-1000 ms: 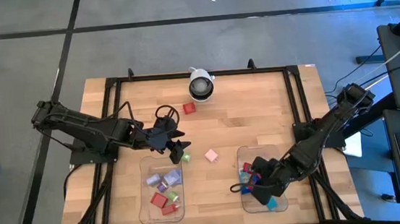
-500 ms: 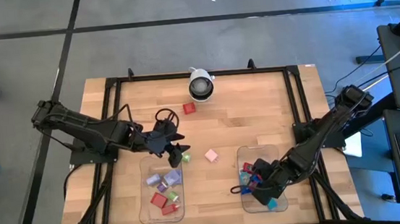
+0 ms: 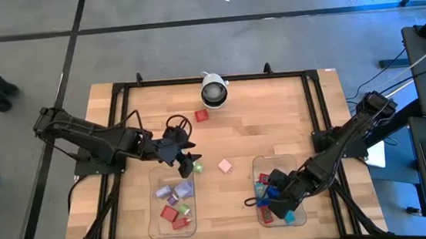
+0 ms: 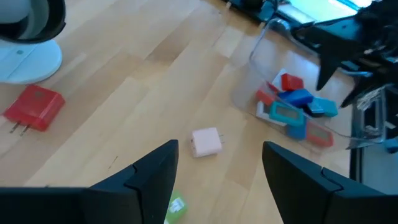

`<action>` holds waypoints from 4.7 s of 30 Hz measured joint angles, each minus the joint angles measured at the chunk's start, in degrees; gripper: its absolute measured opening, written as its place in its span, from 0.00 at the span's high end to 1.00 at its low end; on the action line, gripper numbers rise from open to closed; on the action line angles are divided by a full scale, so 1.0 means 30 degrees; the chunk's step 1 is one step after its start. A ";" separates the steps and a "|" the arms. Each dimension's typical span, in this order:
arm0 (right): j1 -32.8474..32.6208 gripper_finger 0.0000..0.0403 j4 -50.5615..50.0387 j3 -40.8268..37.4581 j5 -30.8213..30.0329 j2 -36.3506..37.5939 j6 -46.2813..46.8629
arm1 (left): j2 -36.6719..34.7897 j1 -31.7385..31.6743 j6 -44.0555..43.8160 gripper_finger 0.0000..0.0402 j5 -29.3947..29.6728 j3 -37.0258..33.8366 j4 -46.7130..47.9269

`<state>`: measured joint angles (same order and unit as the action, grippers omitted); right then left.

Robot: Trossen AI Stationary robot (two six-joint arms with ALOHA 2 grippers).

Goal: Pick & Place Office items
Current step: Put the red charger adapter into the left transparent bin

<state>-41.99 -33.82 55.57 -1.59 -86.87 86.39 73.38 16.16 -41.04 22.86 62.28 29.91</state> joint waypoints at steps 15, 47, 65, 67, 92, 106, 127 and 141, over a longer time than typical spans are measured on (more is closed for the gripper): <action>0.0563 0.33 -0.0082 0.0000 0.0388 0.1433 -0.0596 | 0.2685 -0.3796 0.3908 0.29 0.0400 0.0009 0.1433; 0.0681 0.33 -0.2046 0.0007 -0.0326 0.4861 -0.1660 | 1.2024 -1.2066 0.9867 0.28 -0.1899 0.0027 -0.5010; 0.0681 0.33 -0.2044 0.0007 -0.0326 0.4861 -0.1463 | 1.0375 -1.1840 0.7862 0.48 -0.3020 -0.0029 -0.4400; 0.0681 0.33 -0.2049 0.0007 -0.0326 0.4861 -0.1463 | 0.9765 -1.1675 0.7862 0.48 -0.2915 -0.0029 -0.4366; 0.1558 0.33 -0.2014 0.0015 -0.7474 0.4854 -0.3456 | 0.0615 -0.4258 0.9678 0.45 -0.1109 0.0000 -1.0435; 0.2725 0.33 -0.0566 0.0015 -1.6001 0.4854 -0.3518 | 0.0452 -0.0229 1.3420 0.45 0.4102 0.0000 -1.4545; 0.4645 0.33 0.3015 0.0015 -1.4073 0.4846 -0.5261 | 0.0452 0.2762 0.1827 0.45 -0.3448 0.0000 -0.8032; 0.5630 0.33 0.4348 0.0015 -1.3636 0.4846 -0.7539 | 0.1673 0.5602 -0.6890 0.45 -0.4088 0.0007 0.3289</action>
<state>-25.10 -20.78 55.61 -42.50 -72.34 63.77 78.40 32.97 -61.71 10.60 62.30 39.78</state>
